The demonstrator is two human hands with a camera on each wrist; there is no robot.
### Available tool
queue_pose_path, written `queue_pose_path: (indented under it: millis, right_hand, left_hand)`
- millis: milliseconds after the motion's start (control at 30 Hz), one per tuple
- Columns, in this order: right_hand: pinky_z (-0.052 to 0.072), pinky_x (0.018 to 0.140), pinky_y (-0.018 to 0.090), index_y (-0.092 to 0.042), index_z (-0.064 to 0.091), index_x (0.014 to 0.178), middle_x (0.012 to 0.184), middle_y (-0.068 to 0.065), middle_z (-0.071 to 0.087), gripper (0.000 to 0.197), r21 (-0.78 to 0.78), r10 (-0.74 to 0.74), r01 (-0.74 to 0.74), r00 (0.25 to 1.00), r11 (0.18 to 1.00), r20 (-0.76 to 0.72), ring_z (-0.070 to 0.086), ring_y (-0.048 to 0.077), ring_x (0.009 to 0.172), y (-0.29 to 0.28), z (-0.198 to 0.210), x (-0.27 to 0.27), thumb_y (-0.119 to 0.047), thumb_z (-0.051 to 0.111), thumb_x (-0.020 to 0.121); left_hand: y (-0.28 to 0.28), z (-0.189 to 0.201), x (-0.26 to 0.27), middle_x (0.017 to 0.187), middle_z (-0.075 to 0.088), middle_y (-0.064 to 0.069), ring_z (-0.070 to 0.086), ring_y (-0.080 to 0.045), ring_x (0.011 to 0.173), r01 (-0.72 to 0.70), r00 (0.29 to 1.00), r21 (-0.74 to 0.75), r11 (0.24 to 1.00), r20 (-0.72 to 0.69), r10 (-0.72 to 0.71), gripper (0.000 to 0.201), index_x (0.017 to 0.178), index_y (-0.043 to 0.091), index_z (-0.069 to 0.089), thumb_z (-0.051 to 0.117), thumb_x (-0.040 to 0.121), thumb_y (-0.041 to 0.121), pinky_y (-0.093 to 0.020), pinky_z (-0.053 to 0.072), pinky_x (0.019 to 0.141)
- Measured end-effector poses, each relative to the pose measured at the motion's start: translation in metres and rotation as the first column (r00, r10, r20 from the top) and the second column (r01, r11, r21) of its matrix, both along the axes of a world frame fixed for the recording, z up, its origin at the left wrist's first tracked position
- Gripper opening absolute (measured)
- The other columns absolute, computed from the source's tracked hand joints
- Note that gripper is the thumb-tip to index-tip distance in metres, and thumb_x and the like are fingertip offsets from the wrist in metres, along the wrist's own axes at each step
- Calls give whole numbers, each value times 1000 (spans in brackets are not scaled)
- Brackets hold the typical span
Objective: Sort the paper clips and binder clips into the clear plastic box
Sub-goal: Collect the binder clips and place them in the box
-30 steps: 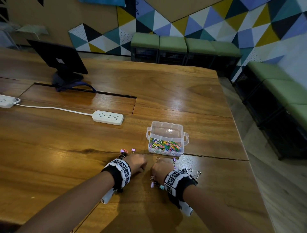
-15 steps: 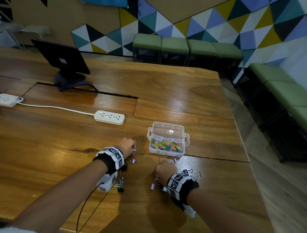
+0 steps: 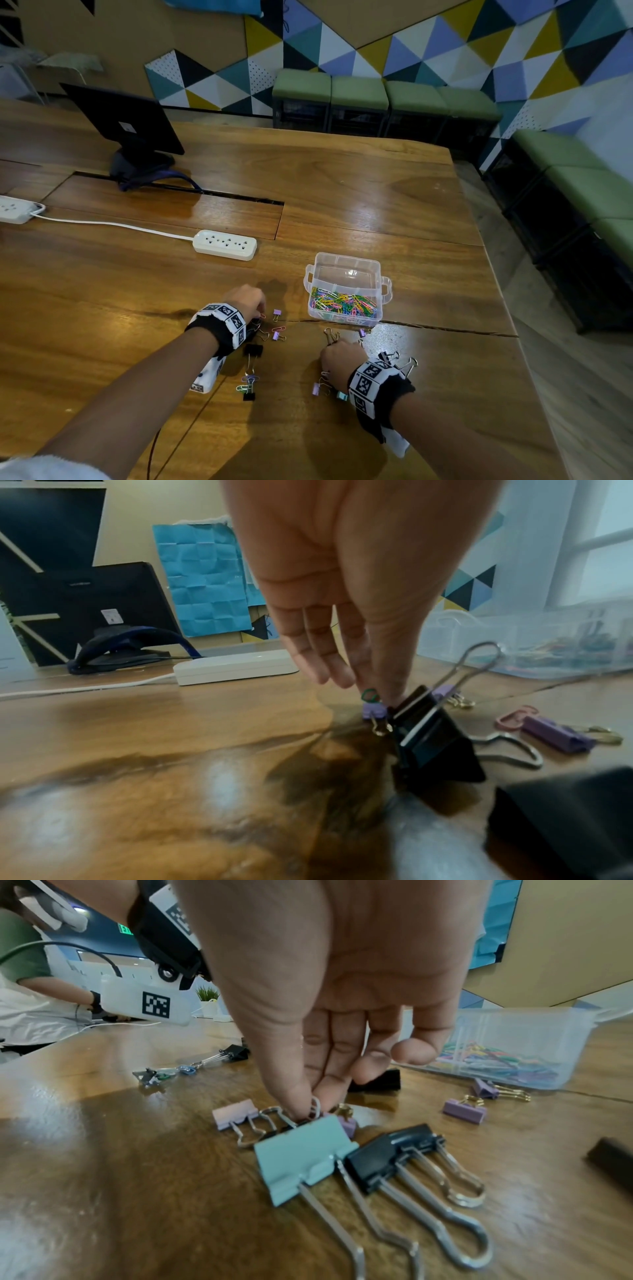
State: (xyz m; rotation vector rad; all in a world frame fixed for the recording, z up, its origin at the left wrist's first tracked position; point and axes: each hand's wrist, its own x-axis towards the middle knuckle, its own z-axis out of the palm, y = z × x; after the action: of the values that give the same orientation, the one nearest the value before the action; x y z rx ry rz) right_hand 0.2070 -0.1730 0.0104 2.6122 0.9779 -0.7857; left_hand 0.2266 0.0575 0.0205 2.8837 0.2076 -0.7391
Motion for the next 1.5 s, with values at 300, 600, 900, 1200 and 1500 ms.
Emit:
queue_pose_path:
  millis: [300, 600, 900, 1200, 1500]
  right_hand:
    - [40, 97, 46, -5, 57, 111, 118, 14, 59, 22, 20, 6, -6, 1000, 1000, -3, 45, 30, 119, -1, -4, -2, -14, 49, 92]
    - [50, 81, 33, -3, 65, 97, 101, 14, 64, 21, 122, -119, 144, 975, 982, -187, 60, 29, 98, -6, 5, 4, -18, 63, 83]
    - [38, 57, 10, -24, 56, 78, 81, -6, 59, 10, 492, -427, 469, 881, 733, -204, 53, 7, 75, -23, 31, 47, -18, 60, 84]
    - [54, 81, 27, -9, 72, 94, 96, 6, 73, 13, 605, -620, 568, 770, 558, -150, 67, 17, 89, -40, 46, 89, -14, 67, 83]
    - [56, 79, 28, -13, 72, 80, 90, 4, 74, 5, 560, -631, 613, 752, 558, -194, 67, 14, 84, -48, 37, 89, -15, 68, 82]
  left_hand:
    - [-11, 4, 3, 118, 64, -9, 60, -24, 111, 72, 995, 94, 993, -80, -64, 22, 111, 10, 63, 59, 91, 16, -32, 50, 93]
    - [-13, 5, 2, 121, 62, -11, 58, -26, 113, 108, 990, 109, 988, -101, -97, 25, 115, 6, 59, 58, 91, 16, -33, 49, 94]
    - [-13, 7, -3, 126, 57, -11, 53, -25, 118, 141, 990, 97, 985, -31, -139, 26, 119, 7, 55, 55, 93, 15, -31, 44, 96]
    - [-15, 11, -2, 116, 62, -8, 59, -22, 108, 133, 987, -38, 990, 93, -129, 20, 111, 10, 60, 54, 92, 14, -30, 48, 95]
    - [-71, 39, 25, 110, 64, -6, 59, -19, 102, 245, 917, -256, 935, 375, -137, 16, 105, 9, 62, 57, 92, 16, -30, 50, 90]
